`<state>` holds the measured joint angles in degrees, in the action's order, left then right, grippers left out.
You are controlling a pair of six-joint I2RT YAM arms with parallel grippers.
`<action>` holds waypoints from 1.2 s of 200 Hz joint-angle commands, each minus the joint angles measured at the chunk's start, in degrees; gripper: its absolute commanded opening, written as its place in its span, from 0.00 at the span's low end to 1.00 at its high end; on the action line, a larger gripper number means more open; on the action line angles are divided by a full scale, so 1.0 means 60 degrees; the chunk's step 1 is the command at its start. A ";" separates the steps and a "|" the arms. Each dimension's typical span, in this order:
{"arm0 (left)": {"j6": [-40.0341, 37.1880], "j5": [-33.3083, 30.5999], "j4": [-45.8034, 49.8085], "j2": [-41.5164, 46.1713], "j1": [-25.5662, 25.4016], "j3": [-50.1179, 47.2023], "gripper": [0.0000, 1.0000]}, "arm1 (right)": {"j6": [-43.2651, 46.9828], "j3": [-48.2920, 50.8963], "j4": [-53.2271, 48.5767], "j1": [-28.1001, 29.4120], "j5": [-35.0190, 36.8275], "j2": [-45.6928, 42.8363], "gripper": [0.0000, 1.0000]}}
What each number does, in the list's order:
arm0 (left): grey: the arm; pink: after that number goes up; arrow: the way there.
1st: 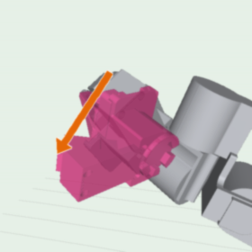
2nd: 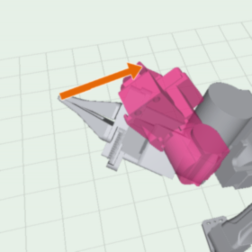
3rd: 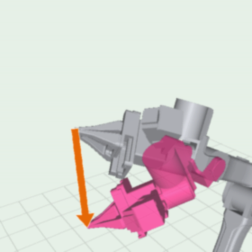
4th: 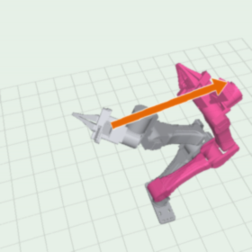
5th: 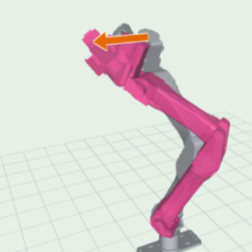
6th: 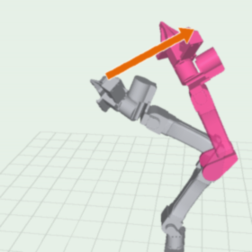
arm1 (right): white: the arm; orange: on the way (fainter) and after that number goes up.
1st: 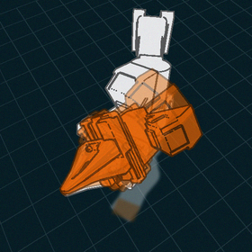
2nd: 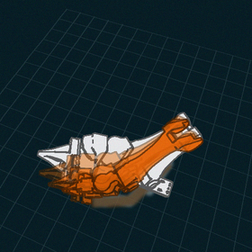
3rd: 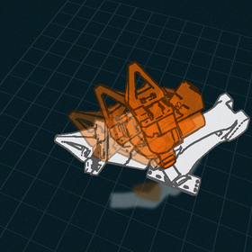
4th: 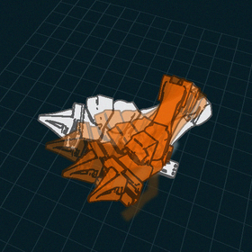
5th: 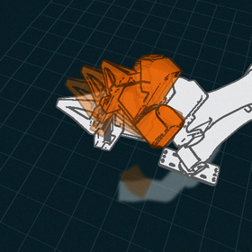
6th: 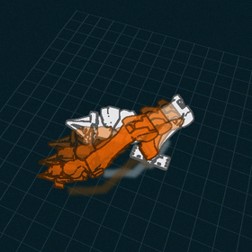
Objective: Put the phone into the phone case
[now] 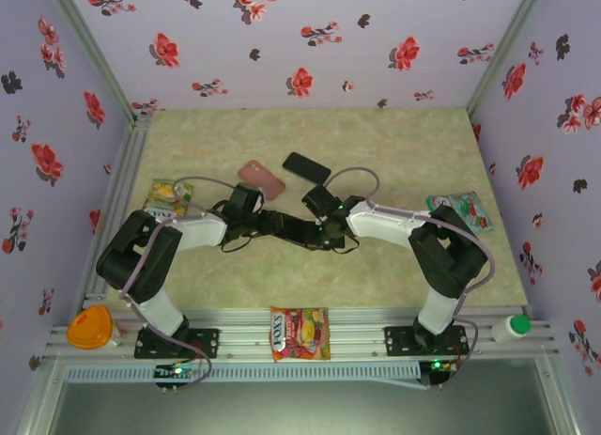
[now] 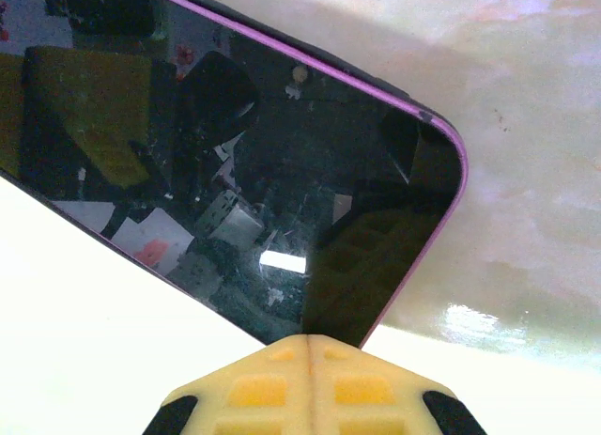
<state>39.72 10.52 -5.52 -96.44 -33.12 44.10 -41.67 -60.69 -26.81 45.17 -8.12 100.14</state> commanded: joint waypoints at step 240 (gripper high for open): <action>-0.0148 0.0194 -0.0391 -0.0171 -0.0324 -0.0113 0.43 | 0.0560 0.0263 -0.0520 -0.0516 0.0278 -0.0598 0.00</action>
<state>39.72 11.22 -7.27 -96.79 -34.46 43.97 -39.33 -59.79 -30.11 42.35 -6.20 95.90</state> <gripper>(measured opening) 0.436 0.065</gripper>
